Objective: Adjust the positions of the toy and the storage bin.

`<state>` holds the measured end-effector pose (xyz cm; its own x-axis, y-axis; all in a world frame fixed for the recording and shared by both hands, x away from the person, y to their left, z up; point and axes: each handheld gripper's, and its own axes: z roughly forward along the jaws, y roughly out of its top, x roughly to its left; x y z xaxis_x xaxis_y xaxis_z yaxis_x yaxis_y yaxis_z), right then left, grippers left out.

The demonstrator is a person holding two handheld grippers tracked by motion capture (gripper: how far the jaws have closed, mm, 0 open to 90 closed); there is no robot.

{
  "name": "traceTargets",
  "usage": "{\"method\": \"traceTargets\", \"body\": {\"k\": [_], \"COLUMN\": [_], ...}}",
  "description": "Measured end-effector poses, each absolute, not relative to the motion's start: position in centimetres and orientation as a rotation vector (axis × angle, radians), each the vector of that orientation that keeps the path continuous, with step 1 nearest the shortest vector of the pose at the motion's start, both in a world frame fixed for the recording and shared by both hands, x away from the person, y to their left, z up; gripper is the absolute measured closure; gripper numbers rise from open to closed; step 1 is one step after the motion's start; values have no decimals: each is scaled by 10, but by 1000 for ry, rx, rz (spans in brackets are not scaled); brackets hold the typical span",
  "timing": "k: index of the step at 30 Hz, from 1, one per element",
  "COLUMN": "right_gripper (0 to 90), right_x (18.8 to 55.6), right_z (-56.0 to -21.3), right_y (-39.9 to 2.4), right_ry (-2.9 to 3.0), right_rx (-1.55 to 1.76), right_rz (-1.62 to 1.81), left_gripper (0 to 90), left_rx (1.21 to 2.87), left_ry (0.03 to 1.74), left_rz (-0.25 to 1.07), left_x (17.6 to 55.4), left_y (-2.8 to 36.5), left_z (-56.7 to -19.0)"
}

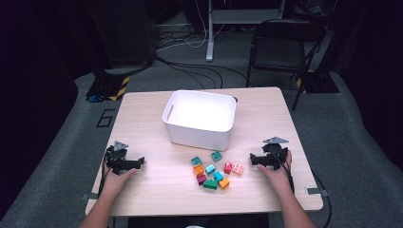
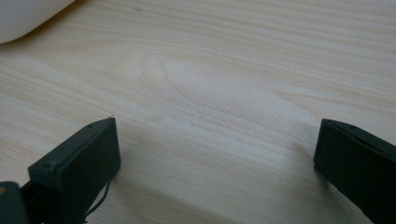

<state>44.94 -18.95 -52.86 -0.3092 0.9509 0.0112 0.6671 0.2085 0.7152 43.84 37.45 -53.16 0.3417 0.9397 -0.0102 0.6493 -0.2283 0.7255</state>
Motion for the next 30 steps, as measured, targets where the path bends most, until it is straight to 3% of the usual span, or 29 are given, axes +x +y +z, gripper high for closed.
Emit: {"method": "traceTargets", "body": {"k": [11, 15, 18, 23, 30], "right_gripper": [15, 49, 165, 184, 326], "right_x": [446, 446, 440, 439, 437], "right_z": [-528, -528, -527, -527, -523], "right_y": [-189, -187, -186, -186, -186], "right_ry": [2043, 2035, 2022, 2023, 2015], "right_rx": [1502, 1500, 1473, 1468, 1502], "right_rz": [874, 882, 907, 907, 898], "left_gripper": [9, 52, 105, 169, 176], "left_rx": [1967, 1969, 1965, 1954, 1948], "left_ry": [1388, 1379, 1363, 1360, 1353], "left_rz": [588, 580, 585, 588, 595], "left_x": [439, 436, 433, 434, 434], "left_y": [373, 373, 374, 373, 373], "left_z": [-531, -530, -529, -529, -530]}}
